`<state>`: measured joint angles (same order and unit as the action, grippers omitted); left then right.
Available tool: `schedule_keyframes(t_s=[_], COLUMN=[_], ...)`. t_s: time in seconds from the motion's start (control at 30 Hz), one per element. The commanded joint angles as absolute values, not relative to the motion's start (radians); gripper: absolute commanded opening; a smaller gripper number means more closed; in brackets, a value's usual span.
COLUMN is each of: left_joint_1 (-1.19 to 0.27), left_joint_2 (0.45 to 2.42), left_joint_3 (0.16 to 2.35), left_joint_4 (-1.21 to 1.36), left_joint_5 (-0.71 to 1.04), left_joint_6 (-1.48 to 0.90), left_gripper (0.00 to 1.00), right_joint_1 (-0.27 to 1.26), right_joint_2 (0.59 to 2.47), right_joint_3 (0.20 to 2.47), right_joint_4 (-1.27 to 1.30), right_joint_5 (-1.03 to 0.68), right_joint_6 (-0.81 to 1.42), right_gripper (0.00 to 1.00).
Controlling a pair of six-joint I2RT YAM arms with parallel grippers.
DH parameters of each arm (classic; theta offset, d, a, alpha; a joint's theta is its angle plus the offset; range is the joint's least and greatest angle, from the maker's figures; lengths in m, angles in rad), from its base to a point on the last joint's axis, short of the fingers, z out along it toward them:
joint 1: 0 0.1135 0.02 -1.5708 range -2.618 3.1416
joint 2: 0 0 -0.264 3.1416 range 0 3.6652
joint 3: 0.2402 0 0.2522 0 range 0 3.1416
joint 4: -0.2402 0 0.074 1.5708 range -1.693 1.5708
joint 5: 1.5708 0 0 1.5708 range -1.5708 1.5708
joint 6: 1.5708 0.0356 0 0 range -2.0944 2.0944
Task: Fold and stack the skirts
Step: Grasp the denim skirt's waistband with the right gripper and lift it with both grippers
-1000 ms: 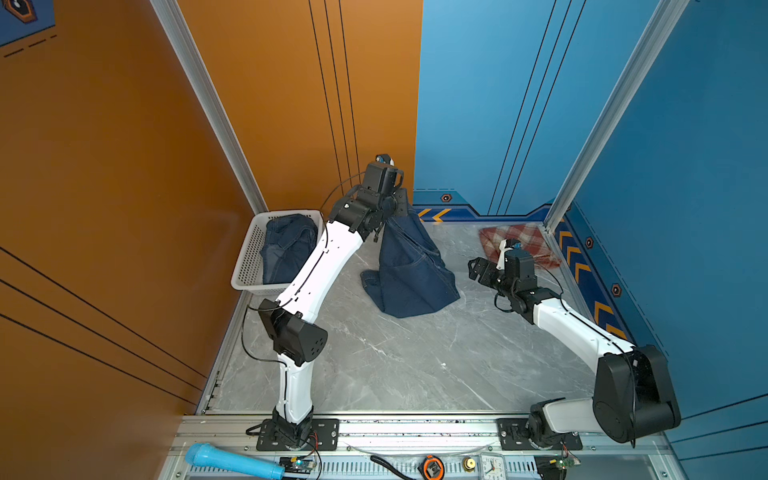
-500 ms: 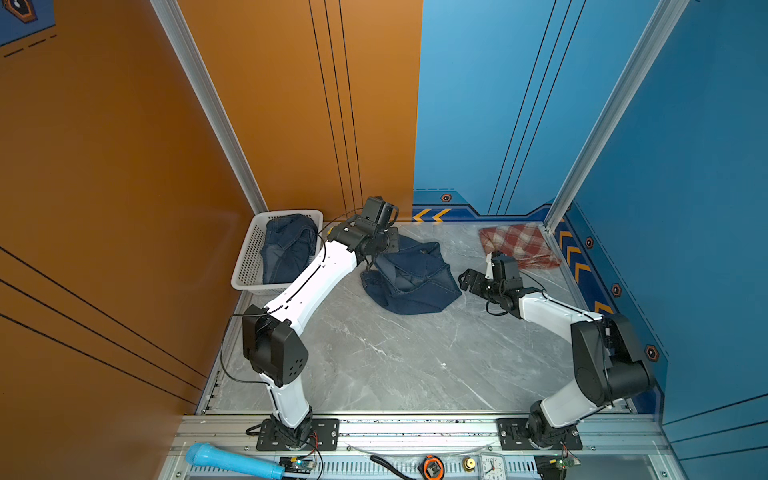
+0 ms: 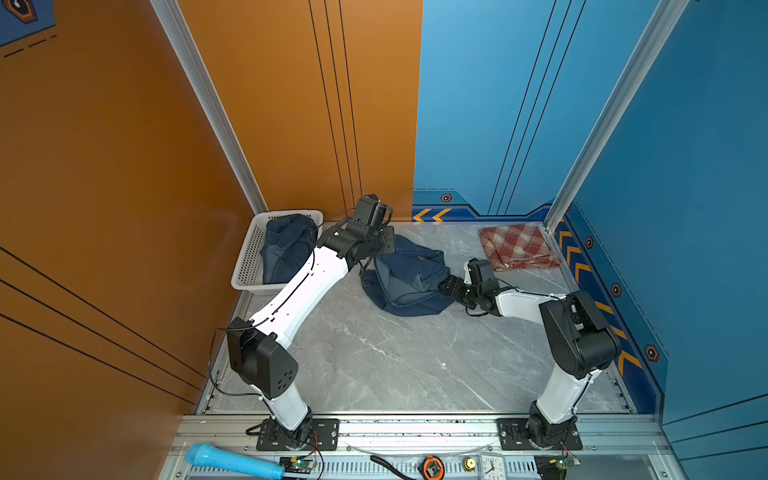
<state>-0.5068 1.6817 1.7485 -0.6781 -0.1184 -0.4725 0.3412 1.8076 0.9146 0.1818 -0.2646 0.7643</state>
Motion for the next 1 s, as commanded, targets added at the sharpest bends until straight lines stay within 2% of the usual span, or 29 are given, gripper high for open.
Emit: schedule_keyframes(t_s=[0.0,0.1,0.13,0.6,0.77,0.97], left_joint_1=[-0.492,-0.483,-0.480,-0.453,-0.405,-0.328], left_joint_2=[1.660,1.672,1.676,1.759,1.826,1.952], left_joint_3=[1.753,1.796,1.817,2.150,2.260,2.397], left_joint_4=[-0.646,-0.646,-0.646,-0.646,-0.652,-0.663], left_joint_5=[-0.125,-0.120,-0.117,-0.069,-0.028,0.030], left_joint_6=[-0.468,-0.466,-0.465,-0.474,-0.493,-0.553], left_gripper=[0.00,0.00,0.00,0.00,0.00,0.00], right_joint_1=[0.345,0.322,0.317,0.311,0.256,0.174], right_joint_2=[1.850,1.845,1.820,1.313,1.320,1.480], right_joint_3=[0.911,0.949,0.964,1.189,1.330,1.567], right_joint_4=[0.273,0.284,0.263,-0.136,-0.198,-0.201], right_joint_5=[-0.296,-0.325,-0.314,0.012,0.000,-0.074], right_joint_6=[0.876,0.879,0.863,0.535,0.506,0.455], right_gripper=[0.48,0.02,0.00,0.00,0.00,0.00])
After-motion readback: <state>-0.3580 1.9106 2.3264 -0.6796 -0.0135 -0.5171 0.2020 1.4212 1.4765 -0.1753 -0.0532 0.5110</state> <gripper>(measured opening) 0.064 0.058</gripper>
